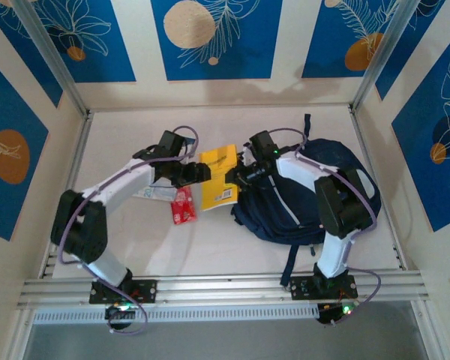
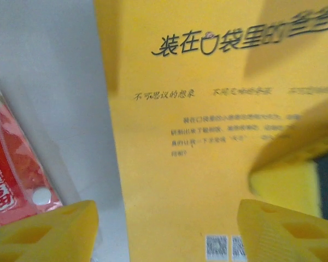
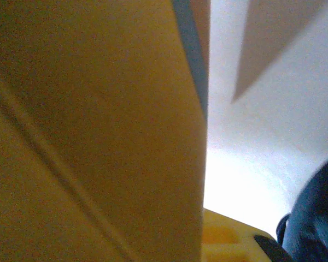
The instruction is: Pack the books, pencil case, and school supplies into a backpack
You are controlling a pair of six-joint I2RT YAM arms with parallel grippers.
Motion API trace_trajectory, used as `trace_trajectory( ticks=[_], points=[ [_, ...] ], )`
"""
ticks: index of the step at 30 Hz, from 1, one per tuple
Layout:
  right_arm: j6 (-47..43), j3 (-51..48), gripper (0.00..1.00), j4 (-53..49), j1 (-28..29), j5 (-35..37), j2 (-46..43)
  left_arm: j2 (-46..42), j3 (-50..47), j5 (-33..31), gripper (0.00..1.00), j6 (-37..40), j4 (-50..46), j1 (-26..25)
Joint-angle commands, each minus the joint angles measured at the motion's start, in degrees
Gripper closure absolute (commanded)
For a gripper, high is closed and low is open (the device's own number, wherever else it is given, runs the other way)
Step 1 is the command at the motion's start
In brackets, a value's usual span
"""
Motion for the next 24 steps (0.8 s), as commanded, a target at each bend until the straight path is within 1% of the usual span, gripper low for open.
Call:
trace_trajectory(
  ticks=[1, 4, 5, 7, 9, 12, 15, 17, 21, 24],
  points=[
    [9.9, -4.26, 1.0, 11.07, -2.08, -2.72, -7.86, -6.73, 1.08, -1.0, 0.25, -3.79, -4.12, -0.27],
    [17.26, -7.96, 1.0, 16.78, -3.18, 0.89, -13.96, -13.25, -1.83, -2.35, 0.22, -11.56, -1.77, -0.26],
    [20.63, -9.52, 1.0, 19.65, -3.3, 2.84, -16.23, -15.49, -3.72, -2.52, 0.22, -15.39, 0.26, -0.26],
    [26.79, -12.45, 1.0, 25.37, -3.01, 8.03, -20.14, -19.84, -7.85, -2.47, 0.21, -23.2, 5.22, -0.35],
    [31.4, -15.12, 1.0, 31.74, -1.71, 14.01, -23.71, -23.95, -12.61, -2.75, 0.2, -31.26, 12.43, -0.69],
    [34.73, -16.86, 1.0, 38.28, 1.28, 22.46, -27.37, -28.07, -16.23, -5.38, 0.19, -38.96, 19.53, -1.52],
    [37.62, -16.29, 1.0, 41.33, 3.34, 26.33, -28.55, -29.35, -16.14, -7.88, 0.18, -40.53, 25.19, -3.3],
    [40.19, -15.7, 0.99, 42.49, 4.59, 28.02, -28.73, -28.56, -15.19, -7.9, 0.19, -40.25, 28.66, -4.58],
    [42.83, -13.79, 0.99, 43.91, 7.0, 29.97, -28.73, -26.83, -15.6, -9.04, 0.2, -40.55, 37.27, -7.2],
    [44.01, -12.68, 0.99, 44.08, 8.26, 31.49, -29.15, -26.4, -15.93, -11.66, 0.21, -40.69, 40.4, -8.82]
  ],
)
